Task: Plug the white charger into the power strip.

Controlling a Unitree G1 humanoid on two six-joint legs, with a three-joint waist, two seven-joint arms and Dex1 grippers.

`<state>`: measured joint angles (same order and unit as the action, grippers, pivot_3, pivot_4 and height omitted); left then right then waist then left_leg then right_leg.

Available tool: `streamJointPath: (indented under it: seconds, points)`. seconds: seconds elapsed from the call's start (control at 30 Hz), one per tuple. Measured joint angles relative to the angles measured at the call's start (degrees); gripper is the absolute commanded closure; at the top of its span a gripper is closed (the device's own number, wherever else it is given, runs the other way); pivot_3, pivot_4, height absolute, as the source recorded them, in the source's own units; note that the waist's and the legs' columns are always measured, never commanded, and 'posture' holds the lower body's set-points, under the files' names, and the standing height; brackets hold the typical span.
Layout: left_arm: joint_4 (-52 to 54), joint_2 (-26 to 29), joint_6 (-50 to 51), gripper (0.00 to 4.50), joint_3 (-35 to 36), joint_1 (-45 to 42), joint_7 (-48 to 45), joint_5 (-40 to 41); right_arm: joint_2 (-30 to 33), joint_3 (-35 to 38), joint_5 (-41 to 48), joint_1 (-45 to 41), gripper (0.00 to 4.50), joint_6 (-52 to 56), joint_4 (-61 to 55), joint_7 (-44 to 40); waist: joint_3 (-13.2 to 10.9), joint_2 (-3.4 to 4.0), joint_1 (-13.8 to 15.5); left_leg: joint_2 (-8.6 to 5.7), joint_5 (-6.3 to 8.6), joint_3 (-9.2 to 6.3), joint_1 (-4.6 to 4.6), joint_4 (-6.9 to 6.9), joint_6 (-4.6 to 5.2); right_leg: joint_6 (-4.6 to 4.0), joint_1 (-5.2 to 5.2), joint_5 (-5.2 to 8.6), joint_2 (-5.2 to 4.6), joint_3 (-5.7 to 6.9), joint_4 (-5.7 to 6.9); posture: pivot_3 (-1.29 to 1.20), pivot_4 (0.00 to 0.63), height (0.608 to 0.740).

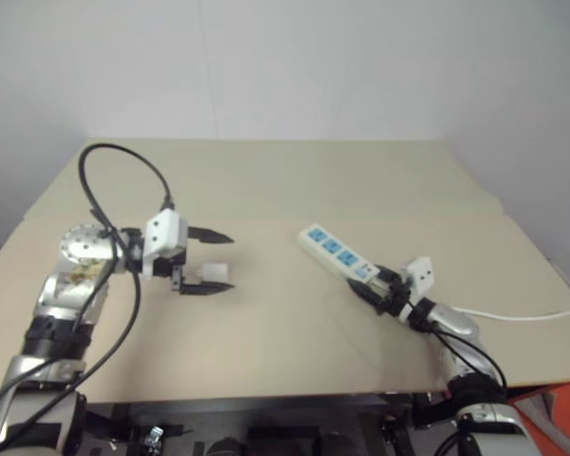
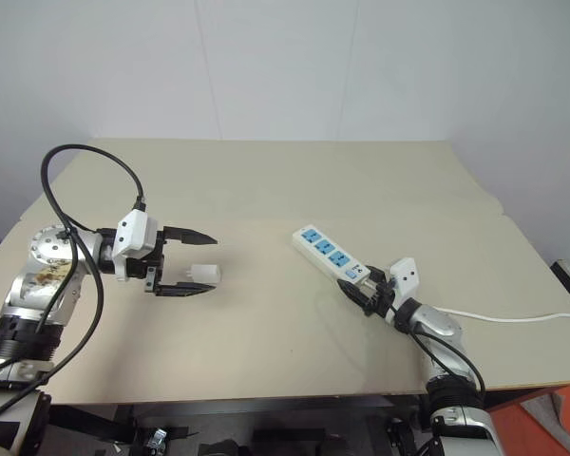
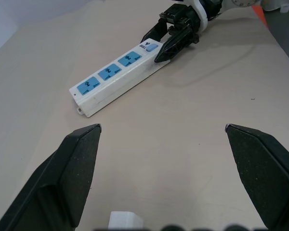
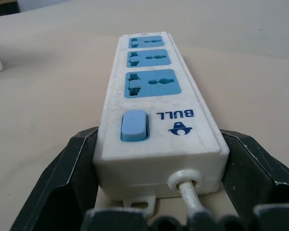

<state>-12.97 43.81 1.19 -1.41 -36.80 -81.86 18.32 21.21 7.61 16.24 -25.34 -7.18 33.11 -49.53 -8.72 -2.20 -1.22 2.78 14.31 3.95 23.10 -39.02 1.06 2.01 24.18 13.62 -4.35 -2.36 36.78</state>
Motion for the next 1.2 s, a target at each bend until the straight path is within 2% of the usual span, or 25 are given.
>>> streamJointPath:
  seconds: [0.17, 0.37, 0.53, 0.7, 0.9, 1.03, 1.2]
  points:
    - [0.21, 0.00, -0.07, 0.00, -0.04, -0.03, 1.33, -0.77, 1.26, -1.24, -0.13, 1.66, 1.09, -0.34, -2.38, -3.81, 0.00, 0.00, 0.06, 0.00, 0.00, -0.01, 0.03, 0.01, 0.00, 0.00, 0.01, 0.00, 0.00, 0.00, 0.02, 0.00, 0.150, 0.740]
    - [-1.45, -0.91, -0.52, 0.00, -0.09, -3.60, 0.30, -0.48, 3.66, -4.39, 2.28, 2.46, 1.09, 0.60, -4.17, -17.02, 0.00, 0.00, 0.14, 0.00, 0.00, 0.00, 0.02, 0.00, 0.00, 0.00, 0.00, 0.00, 0.01, 0.01, -0.01, 0.00, 0.150, 0.740]
    - [-5.10, -1.51, -2.75, 0.00, -2.35, -6.45, -0.33, -2.94, 5.50, -4.99, 2.22, -1.36, 1.09, -0.60, 1.37, -23.60, 0.00, 0.00, 0.18, -0.02, 0.00, 0.01, 0.01, -0.02, 0.00, 0.00, 0.00, 0.00, 0.01, 0.01, -0.02, 0.00, 0.150, 0.740]
    - [-17.74, -3.25, -10.19, 0.00, -5.82, -18.10, -2.58, -8.37, 6.47, -5.80, 1.66, -6.96, 1.09, -3.13, 10.06, -31.14, 0.00, -0.01, 0.38, -0.04, 0.00, 0.02, 0.05, -0.06, 0.00, 0.00, -0.02, 0.00, 0.02, 0.03, -0.04, 0.00, 0.150, 0.740]
    - [-38.12, -4.29, -16.58, 0.00, -14.75, -35.63, -5.77, -21.65, 5.83, -7.08, -0.15, -11.68, 1.09, -8.58, 17.95, -36.96, -0.01, -0.01, -0.06, -0.05, 0.01, 0.03, 0.08, -0.02, 0.01, 0.02, 0.01, 0.00, 0.05, 0.01, -0.02, 0.00, 0.150, 0.740]
    - [-48.73, -6.00, -19.43, 0.00, -21.03, -43.49, -9.66, -29.74, 4.84, -7.23, -1.45, -13.31, 1.09, -11.90, 21.48, -37.85, -0.01, -0.01, -0.38, -0.04, 0.00, 0.01, 0.10, -0.02, 0.01, 0.03, 0.03, 0.01, 0.07, 0.02, -0.01, 0.00, 0.150, 0.740]
    - [-55.61, -8.65, -20.06, 0.00, -27.77, -47.93, -9.77, -39.23, 4.35, -7.34, -2.50, -14.57, 1.09, -14.10, 23.72, -37.95, -0.01, -0.01, -0.84, -0.04, 0.01, -0.01, 0.08, -0.03, 0.01, 0.04, 0.02, 0.02, 0.07, 0.02, -0.01, 0.00, 0.150, 0.740]
